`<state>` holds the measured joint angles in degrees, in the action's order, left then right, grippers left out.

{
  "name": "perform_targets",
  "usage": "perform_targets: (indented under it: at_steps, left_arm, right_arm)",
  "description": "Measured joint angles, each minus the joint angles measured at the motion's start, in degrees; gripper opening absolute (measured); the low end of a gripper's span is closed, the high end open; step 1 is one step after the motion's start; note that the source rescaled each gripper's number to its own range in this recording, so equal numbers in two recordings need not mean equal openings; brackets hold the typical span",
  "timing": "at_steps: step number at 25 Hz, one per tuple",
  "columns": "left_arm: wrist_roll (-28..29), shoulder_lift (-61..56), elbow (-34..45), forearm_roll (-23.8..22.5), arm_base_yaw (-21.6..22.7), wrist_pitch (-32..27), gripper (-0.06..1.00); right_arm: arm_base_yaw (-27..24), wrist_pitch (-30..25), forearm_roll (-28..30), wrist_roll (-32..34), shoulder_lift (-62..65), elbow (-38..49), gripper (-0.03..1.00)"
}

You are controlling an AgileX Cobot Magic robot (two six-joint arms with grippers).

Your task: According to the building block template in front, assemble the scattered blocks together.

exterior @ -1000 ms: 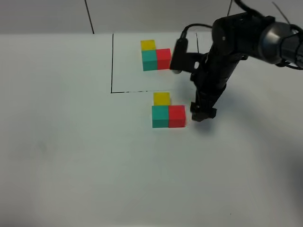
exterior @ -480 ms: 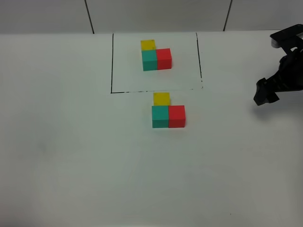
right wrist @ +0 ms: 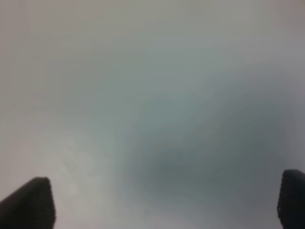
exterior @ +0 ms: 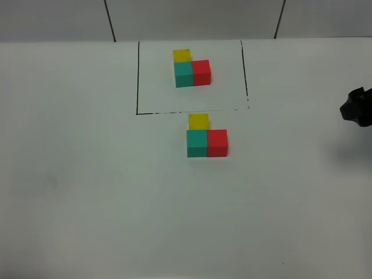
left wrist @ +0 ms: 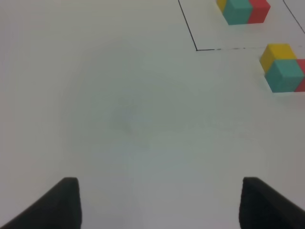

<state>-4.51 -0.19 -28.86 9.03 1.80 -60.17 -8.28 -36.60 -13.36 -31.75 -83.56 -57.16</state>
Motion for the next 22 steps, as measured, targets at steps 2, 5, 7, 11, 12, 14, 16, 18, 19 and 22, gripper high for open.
perform_targets:
  at_steps: [2,5,7,11,12,14,16,18,19,22]
  left_arm:
    - [0.0,0.0,0.0,0.0,0.0,0.0,0.6]
    - [0.0,0.0,0.0,0.0,0.0,0.0,0.6]
    - [0.0,0.0,0.0,0.0,0.0,0.0,0.6]
    - [0.0,0.0,0.0,0.0,0.0,0.0,0.6]
    - [0.0,0.0,0.0,0.0,0.0,0.0,0.6]
    - [0.0,0.0,0.0,0.0,0.0,0.0,0.6]
    - [0.0,0.0,0.0,0.0,0.0,0.0,0.6]
    - [0.0,0.0,0.0,0.0,0.0,0.0,0.6]
    - [0.0,0.0,0.0,0.0,0.0,0.0,0.6]
    - [0.0,0.0,0.0,0.0,0.0,0.0,0.6]
  right_arm:
    - [-0.33,-1.1,0.0,0.53,4.44,1.23,0.88]
    - [-0.4,-3.31,0.53,2.17,10.79,3.3,0.88]
    - [-0.4,-4.12,0.92,3.22,14.36,5.53,0.88]
    - [-0.4,-4.04,1.75,4.34,22.52,11.0,0.88]
    - [-0.4,-3.97,1.75,4.34,24.86,12.41,0.88]
    - [-0.4,-3.86,1.75,4.34,29.62,14.99,0.88]
    - [-0.4,-3.86,1.75,4.46,33.99,16.92,0.88]
    - [-0.4,-4.64,1.75,4.98,38.36,18.3,0.88]
    - [-0.4,-5.18,1.75,5.46,40.71,18.95,0.88]
    - [-0.4,-7.82,1.75,6.57,47.15,20.74,0.88]
